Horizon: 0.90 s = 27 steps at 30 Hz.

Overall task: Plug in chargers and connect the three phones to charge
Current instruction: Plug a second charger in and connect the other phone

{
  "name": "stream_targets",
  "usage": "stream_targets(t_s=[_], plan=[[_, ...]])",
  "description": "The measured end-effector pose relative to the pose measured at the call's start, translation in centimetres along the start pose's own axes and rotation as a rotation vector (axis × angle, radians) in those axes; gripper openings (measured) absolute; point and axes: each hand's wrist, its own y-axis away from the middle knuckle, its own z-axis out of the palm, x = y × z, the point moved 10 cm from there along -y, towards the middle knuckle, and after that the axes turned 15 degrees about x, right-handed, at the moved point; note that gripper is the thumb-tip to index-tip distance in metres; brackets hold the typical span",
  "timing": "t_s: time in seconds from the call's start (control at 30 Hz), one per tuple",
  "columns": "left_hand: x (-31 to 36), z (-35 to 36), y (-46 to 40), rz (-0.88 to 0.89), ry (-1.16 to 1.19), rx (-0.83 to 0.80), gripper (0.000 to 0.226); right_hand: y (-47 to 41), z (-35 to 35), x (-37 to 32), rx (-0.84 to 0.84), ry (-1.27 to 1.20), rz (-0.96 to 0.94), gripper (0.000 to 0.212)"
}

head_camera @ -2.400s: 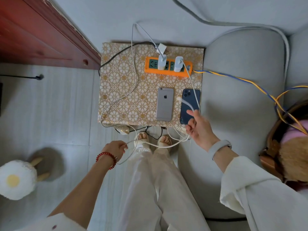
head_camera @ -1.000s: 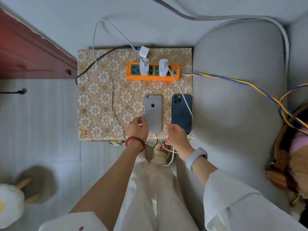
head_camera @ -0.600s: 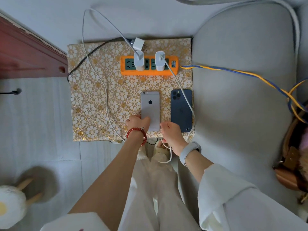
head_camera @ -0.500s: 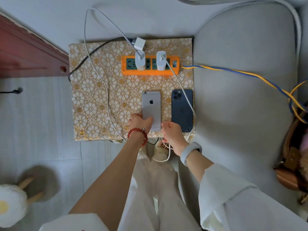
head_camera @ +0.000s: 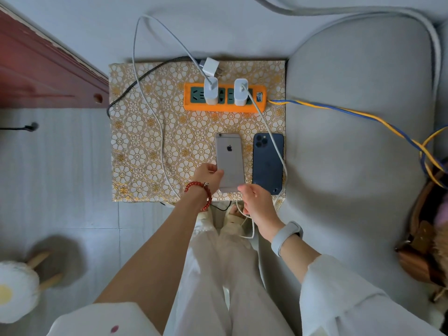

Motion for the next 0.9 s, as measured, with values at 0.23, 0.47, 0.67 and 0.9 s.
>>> stream_targets(t_s=[0.23,0.47,0.67,0.9], plan=[[-0.9,0.6,1.1,-0.302,0.468,-0.089,0.014,2.1,-0.8,0.3,0.058,0.055,-0.130,0.030],[-0.2,1.0,1.6,-0.331,0.565,-0.118,0.009,1.9,0.3,-0.8,0.018,-0.265,0.057,0.023],[0.1,1.1,1.8,-0.316,0.506,-0.130,0.012,1.8,0.0,-1.1,0.028,-0.199,0.046,0.024],[0.3,0.5,1.5,-0.188,0.347,-0.103,0.026,1.8,0.9,-0.9,-0.048,-0.243,0.232,0.022]])
